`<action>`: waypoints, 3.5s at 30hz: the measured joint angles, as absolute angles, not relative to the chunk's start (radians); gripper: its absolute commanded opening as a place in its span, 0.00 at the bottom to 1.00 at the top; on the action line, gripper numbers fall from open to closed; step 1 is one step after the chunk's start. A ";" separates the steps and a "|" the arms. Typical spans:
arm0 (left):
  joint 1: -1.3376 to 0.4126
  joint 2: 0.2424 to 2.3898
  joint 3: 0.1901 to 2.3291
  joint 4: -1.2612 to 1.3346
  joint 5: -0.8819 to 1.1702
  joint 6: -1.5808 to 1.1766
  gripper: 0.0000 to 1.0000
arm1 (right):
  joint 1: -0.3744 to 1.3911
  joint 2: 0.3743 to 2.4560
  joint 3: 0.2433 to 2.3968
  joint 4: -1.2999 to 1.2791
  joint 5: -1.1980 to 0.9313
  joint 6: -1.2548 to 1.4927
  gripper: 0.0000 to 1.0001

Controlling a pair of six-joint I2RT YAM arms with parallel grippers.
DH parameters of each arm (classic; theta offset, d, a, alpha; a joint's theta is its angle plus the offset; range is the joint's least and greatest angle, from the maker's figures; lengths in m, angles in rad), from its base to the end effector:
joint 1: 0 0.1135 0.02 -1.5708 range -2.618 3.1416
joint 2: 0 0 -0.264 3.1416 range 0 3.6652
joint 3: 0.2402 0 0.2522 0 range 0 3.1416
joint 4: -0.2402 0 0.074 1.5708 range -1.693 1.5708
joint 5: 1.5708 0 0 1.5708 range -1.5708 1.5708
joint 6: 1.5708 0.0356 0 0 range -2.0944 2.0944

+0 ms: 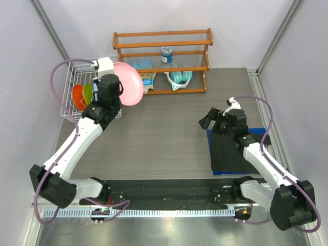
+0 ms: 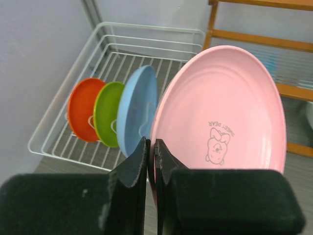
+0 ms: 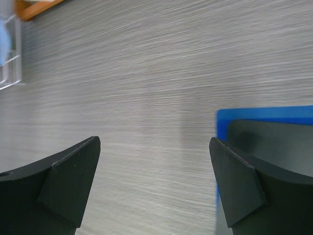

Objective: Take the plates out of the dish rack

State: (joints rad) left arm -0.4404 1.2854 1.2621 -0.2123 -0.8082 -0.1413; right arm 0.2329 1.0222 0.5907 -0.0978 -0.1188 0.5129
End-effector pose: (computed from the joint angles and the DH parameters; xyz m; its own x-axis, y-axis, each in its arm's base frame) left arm 0.2713 -0.0994 0.3981 -0.1610 -0.0317 -0.9865 -0.3678 0.9294 0.0302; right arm 0.2173 0.0559 0.2356 -0.5894 0.3610 -0.7227 -0.0453 0.8784 0.4757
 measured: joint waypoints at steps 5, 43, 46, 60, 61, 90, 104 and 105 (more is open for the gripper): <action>-0.440 1.224 1.216 -0.272 -0.657 -0.272 0.00 | 0.282 1.022 0.604 -0.069 -0.199 0.539 1.00; -0.610 1.137 0.853 -0.250 -0.332 -0.598 0.00 | 0.541 1.422 0.685 0.294 -0.291 0.759 0.02; -0.614 1.125 0.829 -0.248 -0.331 -0.595 0.50 | 0.533 1.431 0.686 0.297 -0.272 0.781 0.01; -0.618 1.111 0.830 -0.287 -0.593 -0.553 0.99 | 0.523 1.239 0.685 0.028 0.054 0.662 0.01; -0.618 1.107 0.834 -0.301 -0.625 -0.543 1.00 | 0.518 1.240 0.685 0.011 0.074 0.652 0.01; -0.327 1.277 0.961 -0.087 -0.866 -0.259 0.99 | 0.460 1.393 0.732 -0.207 0.288 0.564 0.67; -0.265 1.704 1.097 0.250 -0.992 -0.038 0.72 | 0.459 1.290 0.778 -0.250 0.316 0.528 0.67; -0.265 1.716 1.108 0.266 -1.002 -0.019 0.60 | 0.459 1.296 0.780 -0.250 0.316 0.527 0.67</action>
State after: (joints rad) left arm -0.2646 1.7157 1.1076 0.2661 -1.0023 -0.0189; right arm 0.4595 1.2957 0.7803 -0.2501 0.3157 0.5270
